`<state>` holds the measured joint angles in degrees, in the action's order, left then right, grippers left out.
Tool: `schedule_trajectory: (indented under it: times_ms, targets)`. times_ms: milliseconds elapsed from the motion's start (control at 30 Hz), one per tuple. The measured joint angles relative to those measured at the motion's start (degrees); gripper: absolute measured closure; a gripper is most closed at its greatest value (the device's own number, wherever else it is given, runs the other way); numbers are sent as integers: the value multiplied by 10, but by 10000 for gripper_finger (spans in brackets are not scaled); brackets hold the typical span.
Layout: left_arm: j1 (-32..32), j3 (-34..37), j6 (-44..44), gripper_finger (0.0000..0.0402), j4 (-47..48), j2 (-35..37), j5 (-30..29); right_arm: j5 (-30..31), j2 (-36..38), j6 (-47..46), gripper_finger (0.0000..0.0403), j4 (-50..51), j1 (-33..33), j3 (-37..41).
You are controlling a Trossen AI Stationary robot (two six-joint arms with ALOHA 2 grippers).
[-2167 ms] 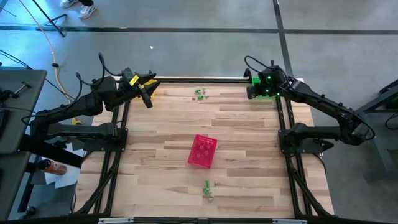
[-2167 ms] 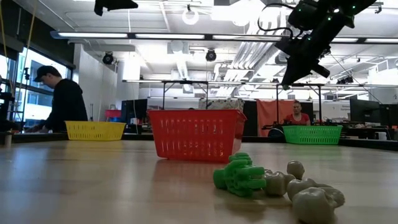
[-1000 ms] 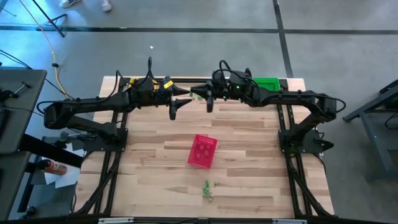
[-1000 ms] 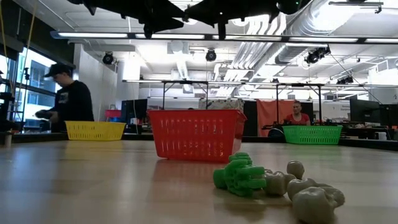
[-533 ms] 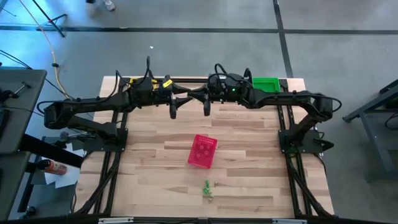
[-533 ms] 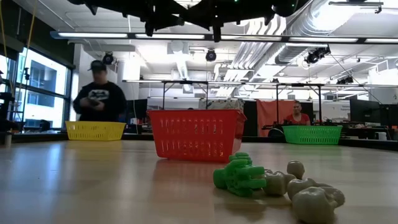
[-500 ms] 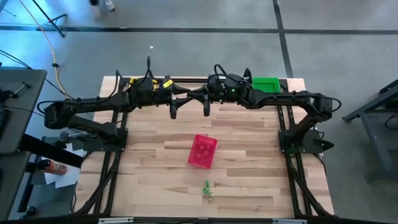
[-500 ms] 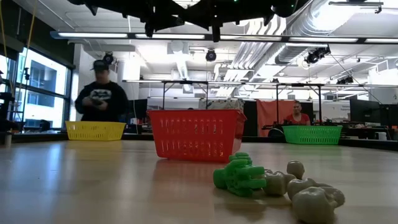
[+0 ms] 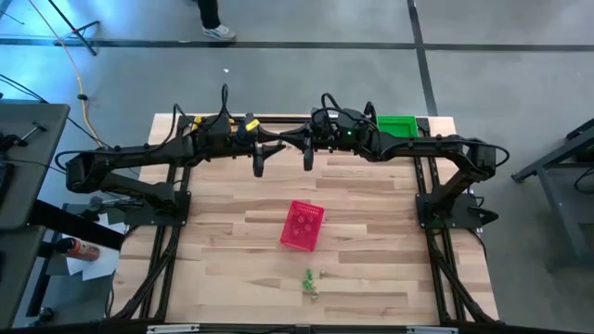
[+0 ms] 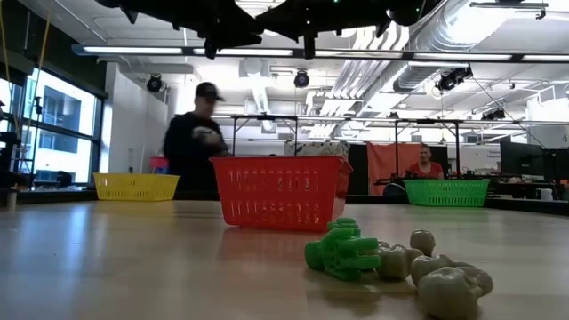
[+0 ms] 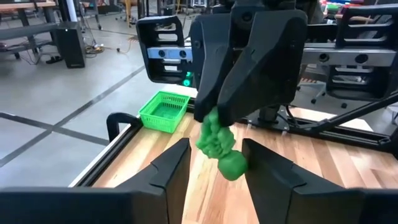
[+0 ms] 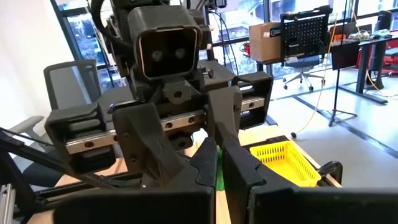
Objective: Sort Halloween decoration
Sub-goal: Put the green skeleton toy into the yellow bin
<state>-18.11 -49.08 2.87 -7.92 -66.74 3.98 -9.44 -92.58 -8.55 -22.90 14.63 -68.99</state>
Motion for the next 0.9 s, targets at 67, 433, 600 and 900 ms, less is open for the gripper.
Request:
schedule_trajectory:
  times_ms: [67,433,600,900]
  targets:
    - [-3,0,0,281,0,0,2,1,0,-3,402,2,0,0]
    - [-32,0,24,385,27,0,6,0,5,-33,349,16,8,0]
    - [-60,0,11,391,120,19,-9,18,37,-26,252,67,29,1]
    - [-151,0,56,396,308,93,-179,50,115,-5,182,268,84,1]
